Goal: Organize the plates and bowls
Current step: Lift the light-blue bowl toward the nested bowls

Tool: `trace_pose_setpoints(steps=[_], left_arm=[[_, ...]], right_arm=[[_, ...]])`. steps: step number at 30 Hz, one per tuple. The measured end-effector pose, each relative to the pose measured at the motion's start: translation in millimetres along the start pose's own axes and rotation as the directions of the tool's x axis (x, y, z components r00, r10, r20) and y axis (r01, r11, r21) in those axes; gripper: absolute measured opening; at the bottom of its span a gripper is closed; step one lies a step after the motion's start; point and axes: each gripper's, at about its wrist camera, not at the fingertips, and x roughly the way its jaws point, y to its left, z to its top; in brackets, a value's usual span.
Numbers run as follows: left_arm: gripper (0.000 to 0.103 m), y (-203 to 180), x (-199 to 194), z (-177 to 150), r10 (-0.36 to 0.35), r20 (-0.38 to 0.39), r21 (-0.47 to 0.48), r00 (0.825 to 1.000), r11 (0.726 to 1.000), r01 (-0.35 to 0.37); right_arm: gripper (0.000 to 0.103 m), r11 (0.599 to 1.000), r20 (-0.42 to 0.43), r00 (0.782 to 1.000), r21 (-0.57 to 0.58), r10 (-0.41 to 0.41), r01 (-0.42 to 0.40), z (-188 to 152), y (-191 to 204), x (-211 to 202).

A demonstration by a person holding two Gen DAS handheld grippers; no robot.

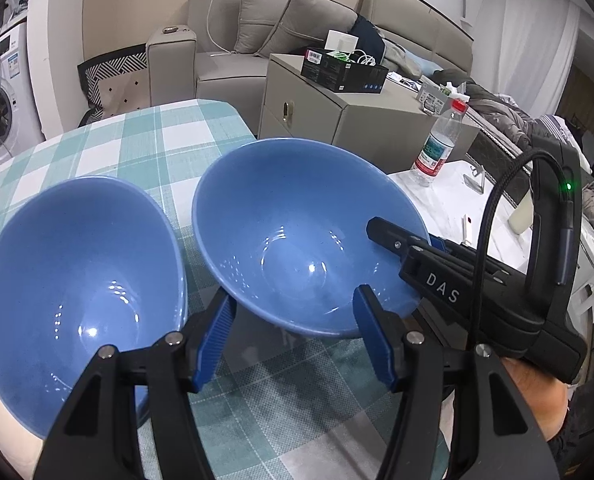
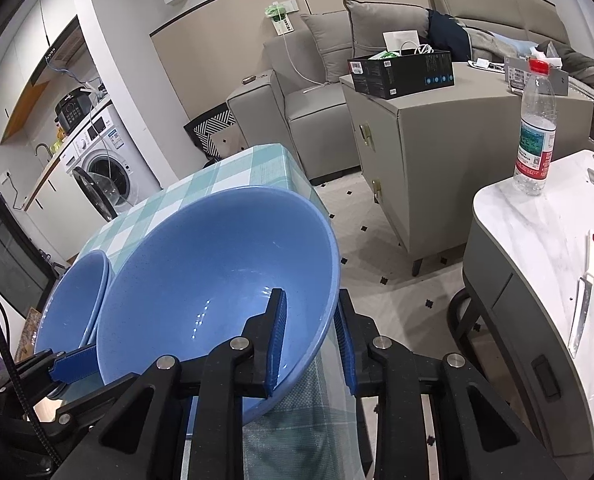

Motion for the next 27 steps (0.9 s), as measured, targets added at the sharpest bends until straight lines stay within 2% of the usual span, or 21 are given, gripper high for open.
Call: trace_pose_setpoints(steps=[8,16,22,27], left_arm=[[0.061,-3.8,1.9,0.0,-0.007,-0.003,0.017,1.0,1.0,0.007],[0.063,-4.8,-0.9,-2.5,0.052,0.025,0.032,0.998,0.998,-0.053],[0.063,-2.9,0.0,-1.3,0.041,0.03,0.028,0.999,0.999,-0.041],[0.055,-1.3,0.3,-1.1,0.016,0.026,0.034,1.0,0.999,-0.017]], right_arm=[[0.025,1.0,0.017,1.0,-0.01,-0.009,0.009,0.1,-2.8,-3.0],[0.025,1.0,0.017,1.0,-0.015,-0.021,0.021,-0.4,-4.0,-2.2],[0.025,1.0,0.017,1.0,-0.016,-0.019,0.02,-0.2,-4.7,-2.5],[0.024,1.0,0.013,1.0,-0.026,-0.018,0.018,-0.3,-3.1,-1.4]])
